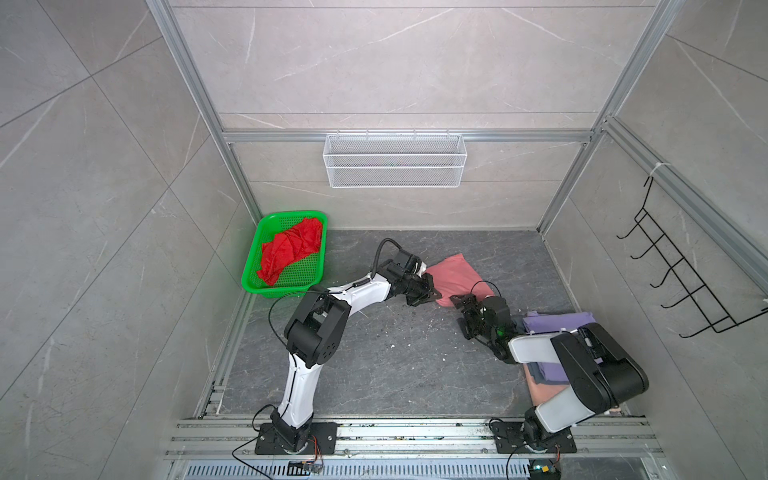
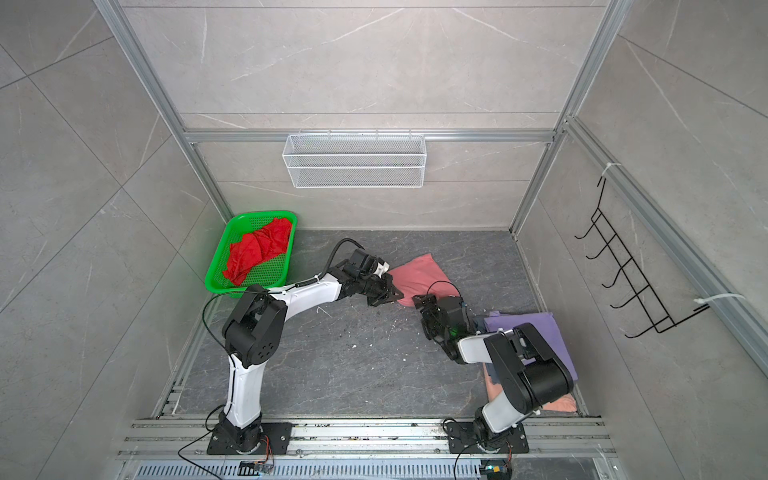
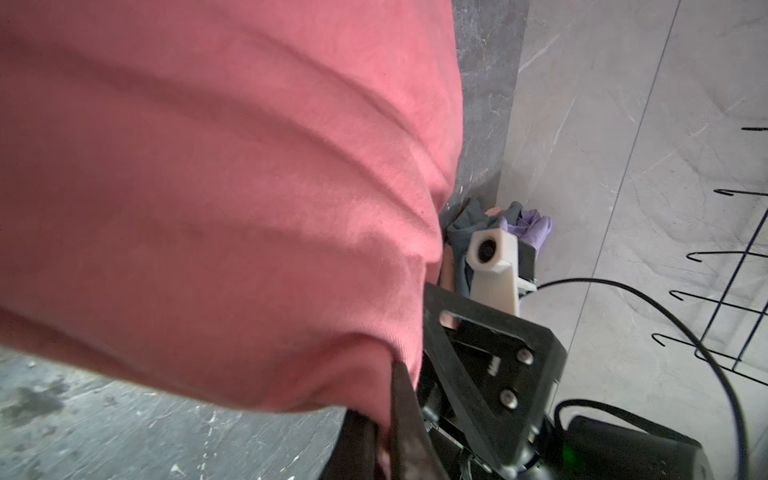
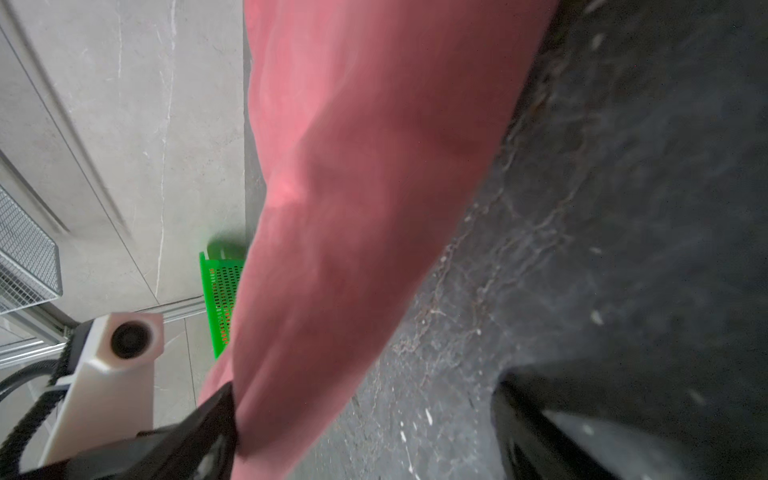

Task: Fold and stack the t-shirts
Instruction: 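Grasp the folded pink shirt's edges with both grippers and lift it, then carry the pink shirt with the right gripper onto the purple stack while the left withdraws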

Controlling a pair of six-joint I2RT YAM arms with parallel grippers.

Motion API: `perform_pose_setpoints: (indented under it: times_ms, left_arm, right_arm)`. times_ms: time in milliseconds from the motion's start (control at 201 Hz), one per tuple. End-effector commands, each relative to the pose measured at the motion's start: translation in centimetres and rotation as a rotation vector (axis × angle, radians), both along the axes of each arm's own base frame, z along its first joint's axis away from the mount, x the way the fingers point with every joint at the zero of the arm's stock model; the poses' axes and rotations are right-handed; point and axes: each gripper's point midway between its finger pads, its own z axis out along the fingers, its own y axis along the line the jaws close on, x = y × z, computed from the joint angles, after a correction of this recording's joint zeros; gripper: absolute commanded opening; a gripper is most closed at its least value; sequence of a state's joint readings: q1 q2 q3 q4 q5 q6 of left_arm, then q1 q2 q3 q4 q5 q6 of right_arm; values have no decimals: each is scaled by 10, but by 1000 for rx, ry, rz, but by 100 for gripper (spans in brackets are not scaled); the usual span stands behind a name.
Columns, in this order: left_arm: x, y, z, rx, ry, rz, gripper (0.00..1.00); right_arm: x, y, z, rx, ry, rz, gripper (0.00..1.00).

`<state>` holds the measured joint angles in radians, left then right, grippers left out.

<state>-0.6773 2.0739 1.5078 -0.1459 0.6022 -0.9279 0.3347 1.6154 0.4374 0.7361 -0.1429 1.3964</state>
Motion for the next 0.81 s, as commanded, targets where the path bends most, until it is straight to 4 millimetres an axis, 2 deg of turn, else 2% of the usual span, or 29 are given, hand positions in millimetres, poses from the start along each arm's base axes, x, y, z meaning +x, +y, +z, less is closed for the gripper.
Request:
perform_pose_setpoints:
  times_ms: [0,179,244,443,582,707,802]
  left_arm:
    - [-7,-6,22,-55,0,-34,0]
    - [-14,-4,17,-41,21,-55,0]
    - [-17,-4,17,-41,25,-59,0]
    - [-28,5,13,-3,21,-73,0]
    - [-32,11,9,20,20,-70,0]
    - [-34,15,5,40,17,-68,0]
    - [-37,20,3,68,11,-73,0]
  right_arm:
    - [16,-5,-1,19,-52,-72,94]
    - [30,-8,-7,83,-109,-124,94]
    - [32,-8,-16,102,-89,-129,92]
    - [33,-12,-38,89,-35,-128,82]
    - [30,-18,-51,46,34,-113,65]
    - [27,-21,-59,-10,105,-87,31]
    - [25,-25,-59,-76,158,-74,12]
